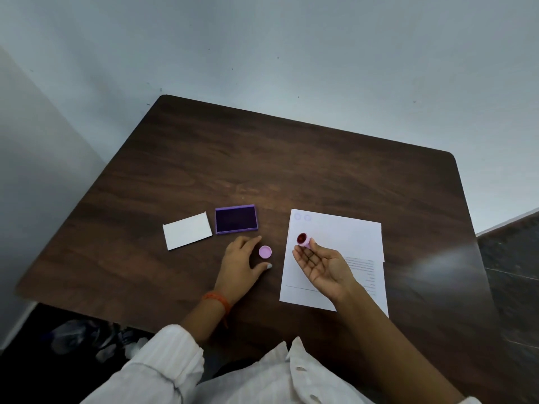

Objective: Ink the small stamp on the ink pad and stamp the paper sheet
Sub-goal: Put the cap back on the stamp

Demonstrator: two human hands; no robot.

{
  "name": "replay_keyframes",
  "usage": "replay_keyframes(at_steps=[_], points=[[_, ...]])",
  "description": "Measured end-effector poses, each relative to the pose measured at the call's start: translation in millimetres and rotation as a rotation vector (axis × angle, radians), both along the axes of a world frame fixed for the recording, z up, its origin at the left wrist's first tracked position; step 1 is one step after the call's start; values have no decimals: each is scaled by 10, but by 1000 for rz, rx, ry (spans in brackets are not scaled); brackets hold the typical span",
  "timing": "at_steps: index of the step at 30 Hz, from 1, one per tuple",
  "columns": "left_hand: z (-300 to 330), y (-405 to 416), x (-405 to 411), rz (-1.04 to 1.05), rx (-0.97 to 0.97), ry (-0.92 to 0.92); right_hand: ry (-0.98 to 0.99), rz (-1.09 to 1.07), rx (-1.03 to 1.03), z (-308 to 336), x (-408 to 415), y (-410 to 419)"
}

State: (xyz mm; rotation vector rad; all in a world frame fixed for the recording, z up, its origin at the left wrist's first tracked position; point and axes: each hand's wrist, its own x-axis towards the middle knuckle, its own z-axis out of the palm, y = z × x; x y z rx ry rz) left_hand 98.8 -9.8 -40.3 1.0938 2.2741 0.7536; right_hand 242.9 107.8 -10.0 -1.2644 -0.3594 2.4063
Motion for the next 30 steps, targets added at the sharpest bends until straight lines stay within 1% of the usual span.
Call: replay_keyframes(at_steps=[9, 13, 15, 18, 22, 24, 27, 30], points=[[-21, 70, -2, 5, 37, 8, -67, 70, 31, -31, -108, -116], [23, 54, -19, 14, 82, -18, -116, 138, 120, -10, -157, -125], [59, 48, -22, 6, 88, -40, -168, 196, 221, -3, -211, -135], [111, 51, -17, -6, 74, -59, -294, 296, 434, -6, -295, -165], [166, 40, 2, -12, 97, -61, -546, 464, 909, -35, -365, -228], [192, 35, 11, -7, 118, -60, -597, 503, 1078, -30, -387, -249], [231, 33, 12, -4, 146, -56, -596, 523, 1194, -23, -402, -264], [246, 26, 7, 4, 161, -68, -581, 530, 1219, -7, -409, -287]])
